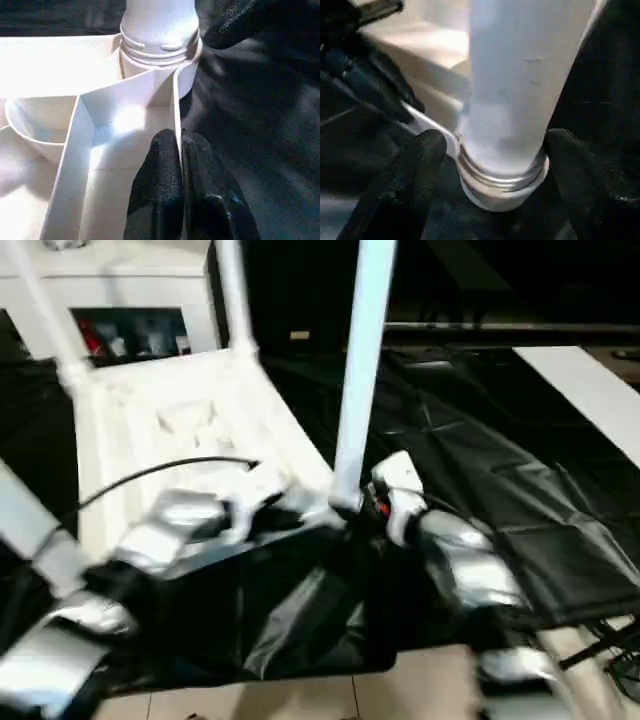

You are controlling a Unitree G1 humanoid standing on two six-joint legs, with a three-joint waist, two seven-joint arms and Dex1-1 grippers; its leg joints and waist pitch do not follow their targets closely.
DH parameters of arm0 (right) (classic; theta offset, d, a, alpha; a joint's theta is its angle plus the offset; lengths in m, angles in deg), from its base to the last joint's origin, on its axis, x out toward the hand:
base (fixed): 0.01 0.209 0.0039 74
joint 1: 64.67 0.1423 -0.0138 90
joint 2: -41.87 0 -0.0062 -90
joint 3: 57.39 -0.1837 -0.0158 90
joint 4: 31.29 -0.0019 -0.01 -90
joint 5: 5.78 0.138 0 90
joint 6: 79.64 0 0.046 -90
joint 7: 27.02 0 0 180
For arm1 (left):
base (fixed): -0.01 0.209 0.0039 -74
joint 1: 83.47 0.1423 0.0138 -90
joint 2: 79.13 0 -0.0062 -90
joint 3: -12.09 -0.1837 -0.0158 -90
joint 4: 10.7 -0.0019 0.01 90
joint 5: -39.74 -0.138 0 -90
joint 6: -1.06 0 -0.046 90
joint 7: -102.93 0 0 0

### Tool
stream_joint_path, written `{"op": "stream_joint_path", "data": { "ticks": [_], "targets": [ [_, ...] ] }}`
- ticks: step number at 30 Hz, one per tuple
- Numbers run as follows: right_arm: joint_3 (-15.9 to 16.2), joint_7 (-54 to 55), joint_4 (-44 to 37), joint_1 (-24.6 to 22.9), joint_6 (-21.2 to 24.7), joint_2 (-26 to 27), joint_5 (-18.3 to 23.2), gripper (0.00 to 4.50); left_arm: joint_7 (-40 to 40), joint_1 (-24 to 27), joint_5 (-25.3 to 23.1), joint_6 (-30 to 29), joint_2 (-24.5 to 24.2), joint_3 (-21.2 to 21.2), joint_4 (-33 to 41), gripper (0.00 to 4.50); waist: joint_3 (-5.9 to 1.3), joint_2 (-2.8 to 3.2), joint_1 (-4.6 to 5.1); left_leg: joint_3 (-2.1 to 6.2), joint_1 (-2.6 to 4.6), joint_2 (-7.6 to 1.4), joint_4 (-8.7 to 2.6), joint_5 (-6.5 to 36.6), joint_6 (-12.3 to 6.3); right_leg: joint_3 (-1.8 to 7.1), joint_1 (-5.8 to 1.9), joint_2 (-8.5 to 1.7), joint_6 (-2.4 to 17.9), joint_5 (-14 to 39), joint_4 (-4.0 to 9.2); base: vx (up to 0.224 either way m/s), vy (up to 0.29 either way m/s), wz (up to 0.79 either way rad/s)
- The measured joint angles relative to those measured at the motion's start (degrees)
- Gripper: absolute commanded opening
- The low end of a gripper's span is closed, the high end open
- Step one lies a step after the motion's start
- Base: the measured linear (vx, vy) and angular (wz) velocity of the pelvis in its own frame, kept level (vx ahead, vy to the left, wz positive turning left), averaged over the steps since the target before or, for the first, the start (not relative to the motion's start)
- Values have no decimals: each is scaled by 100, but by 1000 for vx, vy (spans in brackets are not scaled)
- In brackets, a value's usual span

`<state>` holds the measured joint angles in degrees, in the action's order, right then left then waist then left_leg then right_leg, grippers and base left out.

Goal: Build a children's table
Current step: Rotate leg to tighten

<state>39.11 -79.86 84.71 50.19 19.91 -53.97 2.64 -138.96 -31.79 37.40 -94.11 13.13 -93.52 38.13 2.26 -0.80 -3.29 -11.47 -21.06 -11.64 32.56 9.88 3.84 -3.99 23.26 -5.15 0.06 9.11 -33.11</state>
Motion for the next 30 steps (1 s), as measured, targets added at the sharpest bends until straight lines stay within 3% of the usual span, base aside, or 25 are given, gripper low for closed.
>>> {"op": "stream_joint_path", "data": {
  "ticks": [8, 17, 24, 30],
  "targets": [
    [185, -299, -105, -4, 107, 5, 43, 346, -481, 127, 44, -10, -154, -65, 238, 0, 1, -2, -88, -8, -2, 1, 6, 1, -1, 3, -1, -5, 3, 5, 1, 0, 0, 0],
    [190, -340, -91, 6, 70, -38, -47, 276, -484, 169, 43, -70, -169, -101, 344, 0, 1, -3, -121, -8, 1, 1, 6, 1, -1, 3, -2, -5, 2, 6, -1, 0, 0, 0],
    [176, -232, -48, 5, 11, 60, -69, 252, -391, 169, 33, -102, -157, -94, 342, 0, 1, -3, -118, -8, 8, 0, 6, 1, 0, 3, -6, -5, 3, 5, -4, 0, 0, 0],
    [-414, 1358, 375, 80, 178, 794, -40, 248, 784, -100, -140, -393, 386, 74, -149, 0, -3, -12, -68, -6, 34, 3, 12, 0, 1, 4, -31, -5, -6, 8, -4, 0, 0, 0]
  ]
}}
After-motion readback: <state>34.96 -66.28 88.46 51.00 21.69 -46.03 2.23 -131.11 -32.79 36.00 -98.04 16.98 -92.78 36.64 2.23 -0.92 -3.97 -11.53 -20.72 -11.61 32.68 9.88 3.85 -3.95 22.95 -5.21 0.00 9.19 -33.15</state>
